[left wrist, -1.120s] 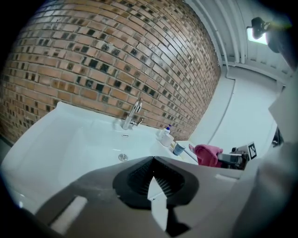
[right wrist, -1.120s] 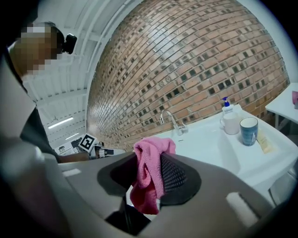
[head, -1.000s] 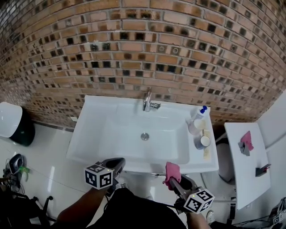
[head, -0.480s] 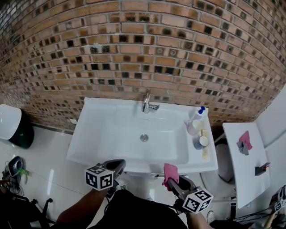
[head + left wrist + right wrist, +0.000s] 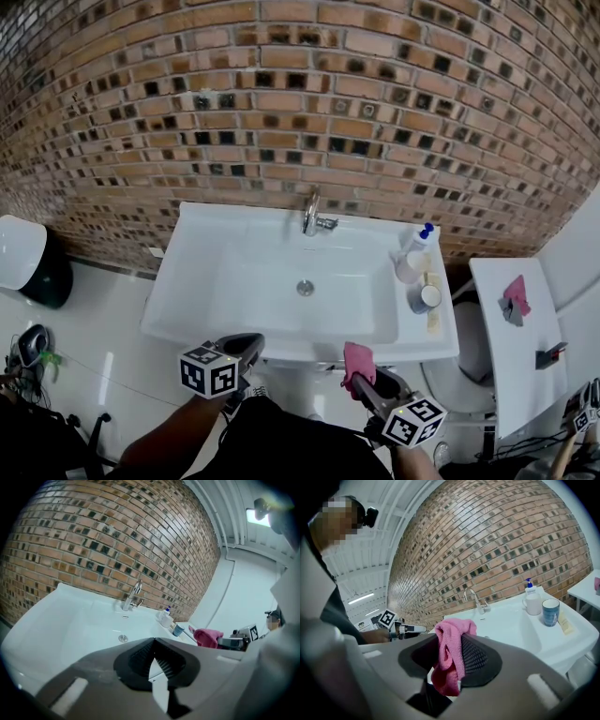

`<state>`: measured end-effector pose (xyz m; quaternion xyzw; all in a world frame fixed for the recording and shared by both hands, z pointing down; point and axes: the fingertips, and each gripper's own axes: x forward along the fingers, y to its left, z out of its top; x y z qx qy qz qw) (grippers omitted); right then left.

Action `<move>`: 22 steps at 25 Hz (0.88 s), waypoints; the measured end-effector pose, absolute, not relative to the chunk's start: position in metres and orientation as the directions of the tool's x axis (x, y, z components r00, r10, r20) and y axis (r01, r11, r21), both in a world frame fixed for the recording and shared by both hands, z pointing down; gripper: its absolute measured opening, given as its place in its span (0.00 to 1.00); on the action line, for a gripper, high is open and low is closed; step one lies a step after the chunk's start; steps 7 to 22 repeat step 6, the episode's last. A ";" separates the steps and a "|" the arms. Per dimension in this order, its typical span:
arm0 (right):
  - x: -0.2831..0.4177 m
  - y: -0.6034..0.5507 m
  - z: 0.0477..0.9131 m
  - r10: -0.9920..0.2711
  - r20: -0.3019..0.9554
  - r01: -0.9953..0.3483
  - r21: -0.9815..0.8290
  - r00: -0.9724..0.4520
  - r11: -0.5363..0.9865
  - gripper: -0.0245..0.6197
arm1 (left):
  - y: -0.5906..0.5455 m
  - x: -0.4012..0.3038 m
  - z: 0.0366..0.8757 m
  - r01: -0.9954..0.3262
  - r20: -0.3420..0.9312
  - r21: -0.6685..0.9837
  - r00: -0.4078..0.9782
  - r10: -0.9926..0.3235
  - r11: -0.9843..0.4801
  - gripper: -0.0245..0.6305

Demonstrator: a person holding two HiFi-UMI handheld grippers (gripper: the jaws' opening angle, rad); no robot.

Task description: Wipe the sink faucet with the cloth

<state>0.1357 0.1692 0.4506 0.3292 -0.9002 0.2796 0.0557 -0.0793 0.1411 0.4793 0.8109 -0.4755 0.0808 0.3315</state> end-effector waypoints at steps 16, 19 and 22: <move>0.132 0.167 0.451 -0.562 0.292 -0.629 -0.462 -0.774 0.625 0.25 | 0.141 -0.081 0.481 -0.824 0.448 0.468 0.533 -0.718 -0.320 0.05; 0.132 0.167 0.451 -0.562 0.292 -0.629 -0.462 -0.774 0.625 0.25 | 0.141 -0.081 0.481 -0.824 0.448 0.468 0.533 -0.718 -0.320 0.05; 0.132 0.167 0.451 -0.562 0.292 -0.629 -0.462 -0.774 0.625 0.25 | 0.141 -0.081 0.481 -0.824 0.448 0.468 0.533 -0.718 -0.320 0.05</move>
